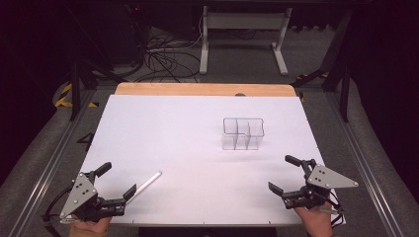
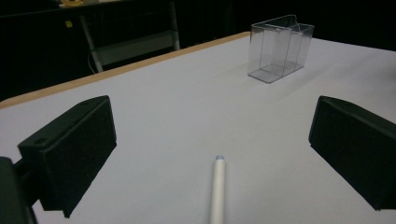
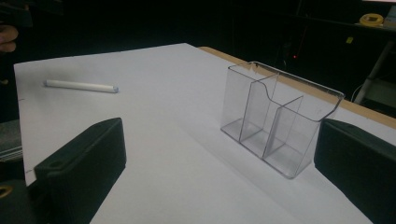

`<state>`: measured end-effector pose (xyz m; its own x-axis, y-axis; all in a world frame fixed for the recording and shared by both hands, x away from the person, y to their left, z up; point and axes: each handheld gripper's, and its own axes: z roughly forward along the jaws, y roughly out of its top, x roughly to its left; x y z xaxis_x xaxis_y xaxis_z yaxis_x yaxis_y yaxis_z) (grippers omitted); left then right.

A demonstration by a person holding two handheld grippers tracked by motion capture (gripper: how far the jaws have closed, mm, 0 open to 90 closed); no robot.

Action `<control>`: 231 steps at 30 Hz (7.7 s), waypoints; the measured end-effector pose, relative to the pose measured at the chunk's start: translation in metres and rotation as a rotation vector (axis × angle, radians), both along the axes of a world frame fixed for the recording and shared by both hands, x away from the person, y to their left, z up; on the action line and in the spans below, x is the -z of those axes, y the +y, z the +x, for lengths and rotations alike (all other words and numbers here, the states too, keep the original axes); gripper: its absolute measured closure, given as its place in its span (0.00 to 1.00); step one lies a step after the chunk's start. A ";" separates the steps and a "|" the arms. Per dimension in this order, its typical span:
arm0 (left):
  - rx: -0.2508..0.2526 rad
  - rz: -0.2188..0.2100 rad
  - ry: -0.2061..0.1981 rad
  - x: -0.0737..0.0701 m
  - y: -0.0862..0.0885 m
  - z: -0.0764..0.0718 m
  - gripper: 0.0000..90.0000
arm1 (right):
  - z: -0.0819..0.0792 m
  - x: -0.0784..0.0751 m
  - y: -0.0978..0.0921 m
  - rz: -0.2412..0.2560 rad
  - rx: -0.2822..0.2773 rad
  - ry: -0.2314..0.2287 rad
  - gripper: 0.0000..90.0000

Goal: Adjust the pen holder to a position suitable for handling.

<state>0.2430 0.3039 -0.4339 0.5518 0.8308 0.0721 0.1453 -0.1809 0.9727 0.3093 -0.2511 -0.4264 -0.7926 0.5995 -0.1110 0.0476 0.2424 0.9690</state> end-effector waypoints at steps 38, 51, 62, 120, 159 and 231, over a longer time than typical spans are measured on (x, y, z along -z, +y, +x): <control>0.005 -0.005 -0.012 -0.001 0.004 0.000 0.03 | 0.020 -0.021 0.016 -0.063 -0.032 0.033 0.06; 0.011 -0.001 -0.008 -0.001 0.003 0.000 0.03 | 0.027 -0.040 0.030 -0.104 -0.047 0.005 0.07; 0.015 0.006 -0.008 -0.001 0.002 0.000 0.03 | 0.033 -0.046 0.035 -0.179 -0.072 0.039 0.12; 0.021 0.022 0.005 0.001 0.000 0.002 0.03 | 0.150 -0.064 0.092 -0.616 -0.213 0.221 0.59; 0.020 0.026 0.022 0.004 -0.001 0.004 0.03 | 0.181 -0.027 0.121 -0.841 -0.255 0.271 0.81; 0.030 0.025 0.033 0.005 -0.002 0.004 0.03 | 0.135 -0.055 0.225 -0.701 -0.450 0.273 0.61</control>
<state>0.2469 0.3018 -0.4393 0.5791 0.8119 0.0737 0.1718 -0.2099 0.9625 0.4444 -0.0263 -0.3716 -0.9902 0.0880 -0.1081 0.0128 0.8292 0.5587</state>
